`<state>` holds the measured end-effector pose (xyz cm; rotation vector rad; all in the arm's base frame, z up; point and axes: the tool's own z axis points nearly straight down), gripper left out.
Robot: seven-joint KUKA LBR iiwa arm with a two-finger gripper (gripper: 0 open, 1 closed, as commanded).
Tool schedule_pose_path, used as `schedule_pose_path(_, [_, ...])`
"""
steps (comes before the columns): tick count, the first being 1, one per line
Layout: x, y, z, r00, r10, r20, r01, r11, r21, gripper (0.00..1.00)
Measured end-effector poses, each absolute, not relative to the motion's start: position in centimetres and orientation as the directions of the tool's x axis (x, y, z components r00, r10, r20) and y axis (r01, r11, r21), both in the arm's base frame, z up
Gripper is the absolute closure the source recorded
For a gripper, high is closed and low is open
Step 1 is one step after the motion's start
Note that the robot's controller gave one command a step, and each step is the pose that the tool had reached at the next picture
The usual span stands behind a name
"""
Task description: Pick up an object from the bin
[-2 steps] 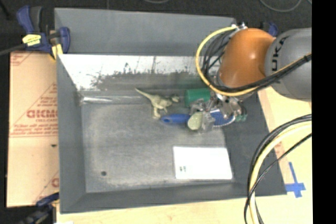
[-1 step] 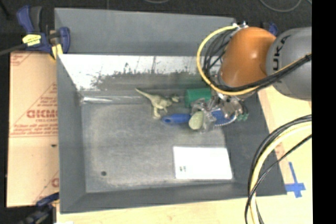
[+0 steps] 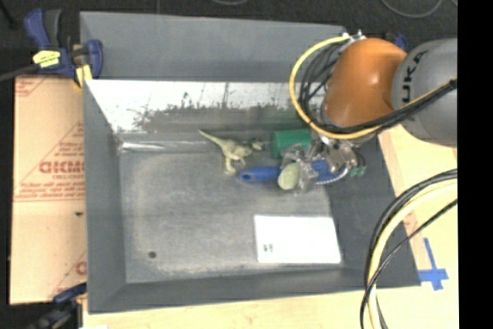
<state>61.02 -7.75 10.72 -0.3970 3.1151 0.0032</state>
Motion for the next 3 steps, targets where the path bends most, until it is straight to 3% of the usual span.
schedule_pose_path(3, [61.0,-7.8,13.1,-0.969,-0.249,-0.001,-0.249,0.969,0.001,1.00])
